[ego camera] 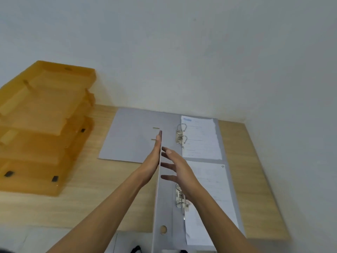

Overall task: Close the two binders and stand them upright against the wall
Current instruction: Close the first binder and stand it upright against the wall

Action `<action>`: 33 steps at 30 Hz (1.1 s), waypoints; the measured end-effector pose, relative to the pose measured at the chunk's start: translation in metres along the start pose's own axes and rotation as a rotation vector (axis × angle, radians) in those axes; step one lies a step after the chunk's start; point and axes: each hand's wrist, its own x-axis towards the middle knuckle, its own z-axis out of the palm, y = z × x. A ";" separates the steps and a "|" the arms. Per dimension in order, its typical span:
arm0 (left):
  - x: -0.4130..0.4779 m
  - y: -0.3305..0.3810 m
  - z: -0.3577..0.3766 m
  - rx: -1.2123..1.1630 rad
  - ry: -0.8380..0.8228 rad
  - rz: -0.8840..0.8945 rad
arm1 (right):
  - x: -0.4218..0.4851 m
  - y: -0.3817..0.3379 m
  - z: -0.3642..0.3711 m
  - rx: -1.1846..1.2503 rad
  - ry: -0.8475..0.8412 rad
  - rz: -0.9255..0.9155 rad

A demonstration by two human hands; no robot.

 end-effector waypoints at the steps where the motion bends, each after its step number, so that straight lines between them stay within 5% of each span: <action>1: -0.002 0.000 0.011 0.019 -0.002 0.040 | -0.005 -0.002 -0.006 0.016 0.003 0.007; 5: 0.007 -0.023 0.051 0.165 -0.039 0.102 | -0.020 0.006 -0.048 0.011 0.031 0.037; 12: 0.020 -0.092 0.065 0.429 0.078 -0.038 | -0.031 0.024 -0.112 -0.198 0.109 0.081; 25: 0.019 -0.163 0.076 0.332 0.246 -0.216 | -0.025 0.124 -0.236 -0.242 0.443 0.207; 33: 0.020 -0.160 0.100 0.412 0.294 -0.278 | -0.011 0.183 -0.252 -0.303 0.421 0.257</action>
